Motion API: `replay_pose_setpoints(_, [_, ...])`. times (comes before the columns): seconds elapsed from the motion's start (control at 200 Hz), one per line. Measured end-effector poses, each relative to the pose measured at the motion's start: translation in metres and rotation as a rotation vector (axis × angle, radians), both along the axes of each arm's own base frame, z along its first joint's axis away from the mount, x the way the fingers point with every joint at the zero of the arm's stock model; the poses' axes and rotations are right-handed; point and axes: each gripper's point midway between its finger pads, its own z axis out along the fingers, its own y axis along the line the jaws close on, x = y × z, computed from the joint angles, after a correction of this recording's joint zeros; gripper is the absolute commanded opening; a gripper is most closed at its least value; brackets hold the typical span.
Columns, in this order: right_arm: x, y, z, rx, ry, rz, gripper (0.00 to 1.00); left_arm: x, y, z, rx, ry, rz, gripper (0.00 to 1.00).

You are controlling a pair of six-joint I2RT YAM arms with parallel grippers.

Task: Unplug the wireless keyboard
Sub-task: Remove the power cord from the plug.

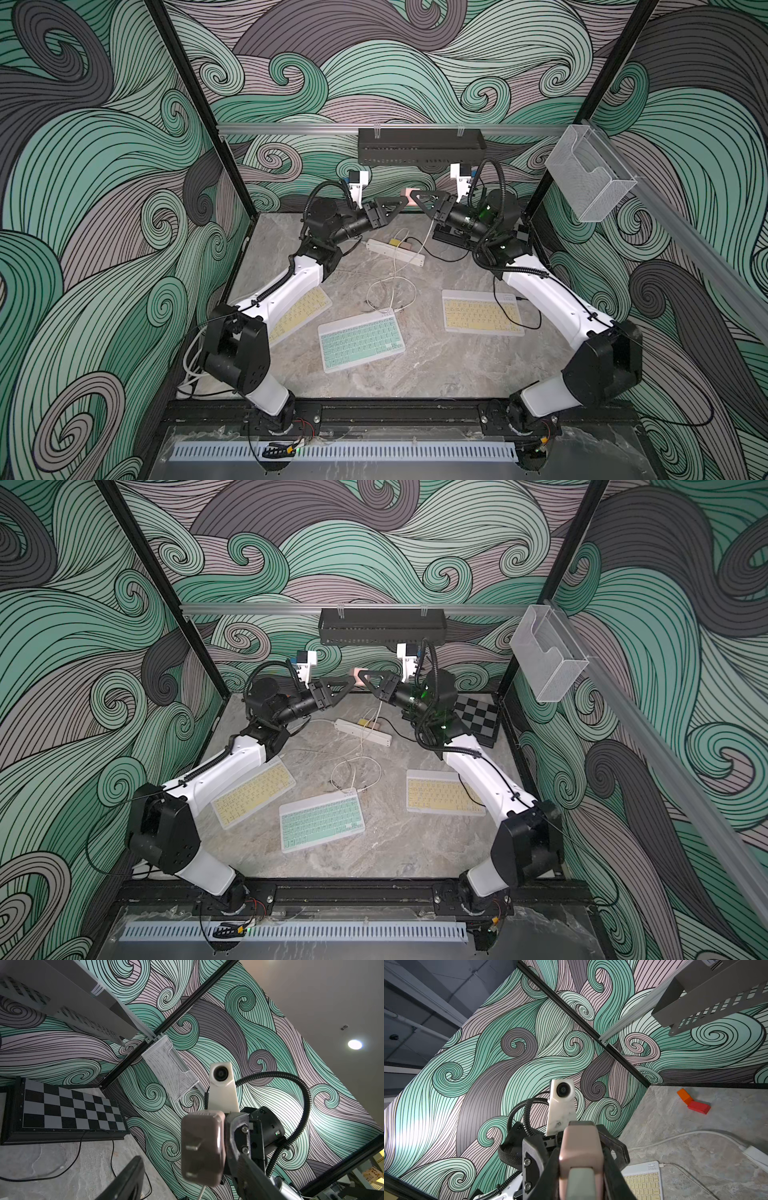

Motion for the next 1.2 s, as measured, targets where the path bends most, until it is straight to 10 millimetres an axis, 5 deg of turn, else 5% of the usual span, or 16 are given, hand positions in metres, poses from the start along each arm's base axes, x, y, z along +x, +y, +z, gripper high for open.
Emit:
replay_pose_setpoints(0.15, [0.003,0.002,-0.007,0.007,0.028,0.010,0.00,0.002,0.000,0.000,-0.009,0.003,0.004,0.66])
replay_pose_setpoints(0.295, [0.003,0.004,-0.007,0.021,0.039,0.021,0.00,0.002,0.000,0.010,-0.025,-0.005,0.001,0.50])
replay_pose_setpoints(0.47, [0.001,0.005,-0.005,0.032,0.040,0.037,0.00,0.002,0.000,0.012,-0.030,-0.005,-0.001,0.48])
replay_pose_setpoints(0.775, [0.001,0.005,-0.004,0.037,0.025,0.049,0.00,0.006,-0.002,0.009,-0.042,0.038,-0.013,0.00])
replay_pose_setpoints(0.836, [0.001,0.005,-0.004,0.039,0.022,0.050,0.00,0.006,-0.002,0.009,-0.042,0.037,-0.013,0.00])
replay_pose_setpoints(1.006, [0.001,0.004,-0.005,0.039,0.029,0.057,0.47,0.008,-0.001,0.009,-0.035,0.029,0.002,0.00])
replay_pose_setpoints(1.196, [0.005,-0.010,-0.010,0.029,0.039,0.056,0.53,0.012,0.006,0.004,-0.017,0.022,0.067,0.00])
